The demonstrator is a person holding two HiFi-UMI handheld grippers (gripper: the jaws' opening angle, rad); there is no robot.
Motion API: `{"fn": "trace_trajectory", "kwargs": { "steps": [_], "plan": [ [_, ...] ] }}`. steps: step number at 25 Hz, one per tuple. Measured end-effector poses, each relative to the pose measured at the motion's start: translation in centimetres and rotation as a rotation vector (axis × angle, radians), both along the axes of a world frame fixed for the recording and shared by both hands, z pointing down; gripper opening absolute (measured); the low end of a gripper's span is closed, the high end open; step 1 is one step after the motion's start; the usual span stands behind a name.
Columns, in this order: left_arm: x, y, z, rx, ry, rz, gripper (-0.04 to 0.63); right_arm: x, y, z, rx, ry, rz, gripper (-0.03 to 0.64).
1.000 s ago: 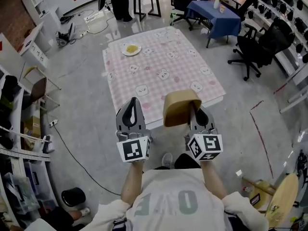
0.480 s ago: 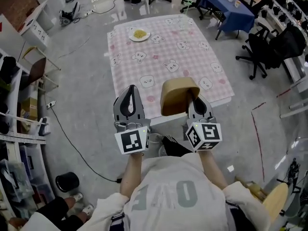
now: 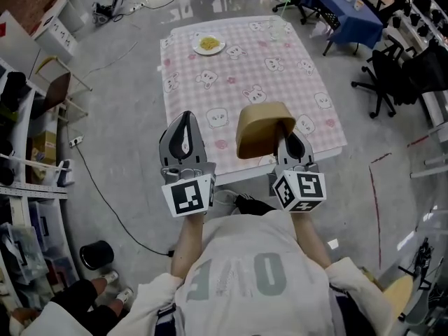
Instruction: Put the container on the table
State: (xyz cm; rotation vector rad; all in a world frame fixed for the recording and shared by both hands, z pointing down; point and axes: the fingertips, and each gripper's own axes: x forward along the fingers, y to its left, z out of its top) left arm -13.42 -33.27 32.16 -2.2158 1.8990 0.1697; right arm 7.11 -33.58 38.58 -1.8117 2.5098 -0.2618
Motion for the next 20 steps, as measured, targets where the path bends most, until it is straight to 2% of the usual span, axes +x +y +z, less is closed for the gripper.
{"fn": "trace_trajectory", "kwargs": {
  "steps": [4, 9, 12, 16, 20],
  "plan": [
    [0.1, -0.9, 0.1, -0.006, -0.009, -0.008, 0.028, 0.4, -2.1, -0.6, 0.001, 0.027, 0.006, 0.029],
    [0.4, -1.9, 0.6, -0.023, -0.022, -0.014, 0.028, 1.1, -8.0, 0.7, -0.127, 0.04, 0.02, 0.029],
    [0.8, -2.4, 1.3, -0.039, -0.028, -0.01, 0.026, 1.2, -11.8, 4.0, -0.276, 0.036, -0.002, 0.029],
    [0.9, -3.1, 2.4, -0.07, -0.025, -0.006, 0.028, 1.0, -15.7, 10.0, -0.541, 0.016, -0.026, 0.029],
    [1.1, -3.5, 3.1, -0.088, -0.029, -0.004, 0.028, 0.8, -17.5, 15.2, -0.756, 0.089, -0.057, 0.029]
  ]
}}
